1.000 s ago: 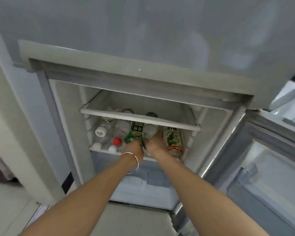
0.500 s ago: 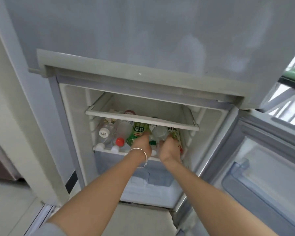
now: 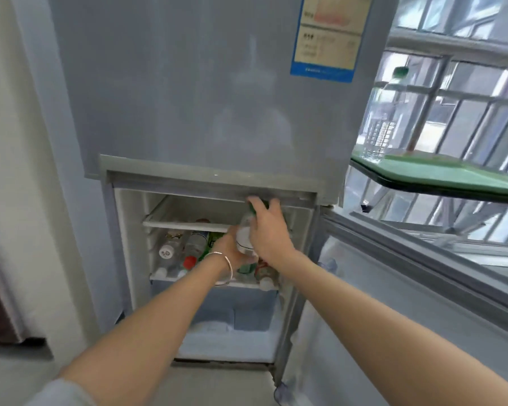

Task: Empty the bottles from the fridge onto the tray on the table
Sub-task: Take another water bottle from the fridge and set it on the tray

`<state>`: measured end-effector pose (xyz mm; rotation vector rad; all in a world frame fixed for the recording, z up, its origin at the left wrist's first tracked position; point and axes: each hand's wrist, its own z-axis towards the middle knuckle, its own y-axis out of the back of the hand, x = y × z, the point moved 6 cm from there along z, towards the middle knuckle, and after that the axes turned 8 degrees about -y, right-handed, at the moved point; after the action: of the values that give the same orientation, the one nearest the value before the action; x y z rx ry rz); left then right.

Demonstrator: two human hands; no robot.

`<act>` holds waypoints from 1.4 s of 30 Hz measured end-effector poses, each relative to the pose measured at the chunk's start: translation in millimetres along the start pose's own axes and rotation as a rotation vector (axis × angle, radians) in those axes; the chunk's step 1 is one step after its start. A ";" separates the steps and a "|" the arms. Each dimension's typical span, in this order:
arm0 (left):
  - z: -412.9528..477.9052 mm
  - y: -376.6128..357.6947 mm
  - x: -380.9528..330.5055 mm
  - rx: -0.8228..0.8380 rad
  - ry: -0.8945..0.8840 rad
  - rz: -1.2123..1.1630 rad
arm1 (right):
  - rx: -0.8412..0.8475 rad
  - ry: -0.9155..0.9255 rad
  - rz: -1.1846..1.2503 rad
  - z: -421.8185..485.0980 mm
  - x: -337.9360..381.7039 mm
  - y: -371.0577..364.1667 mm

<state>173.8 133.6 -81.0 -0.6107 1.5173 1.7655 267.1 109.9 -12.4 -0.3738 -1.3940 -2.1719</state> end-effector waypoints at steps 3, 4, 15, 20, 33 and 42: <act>-9.1 18.3 -29.8 0.058 0.010 0.043 | 0.121 0.040 0.031 -1.5 16.9 46.9; -13.0 22.8 -37.3 0.116 0.016 0.042 | 0.176 0.063 0.016 -4.8 20.0 59.0; -49.5 31.0 -185.5 0.551 -0.059 -0.133 | 0.443 -0.329 0.249 -47.4 -30.8 210.2; -30.1 38.0 -284.8 0.489 -0.233 -0.296 | 0.568 -0.340 0.325 -52.8 -64.2 243.3; 126.9 -61.3 -382.5 0.046 -0.365 -0.495 | -0.324 -0.384 0.315 93.9 -201.8 306.5; 209.8 -134.7 -380.5 0.076 -0.313 -0.468 | -0.274 -0.580 0.277 192.3 -286.9 281.4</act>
<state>537.9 263.9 158.6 -0.5648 1.1123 1.3639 652.9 271.4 141.1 -1.3012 -1.2155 -2.1024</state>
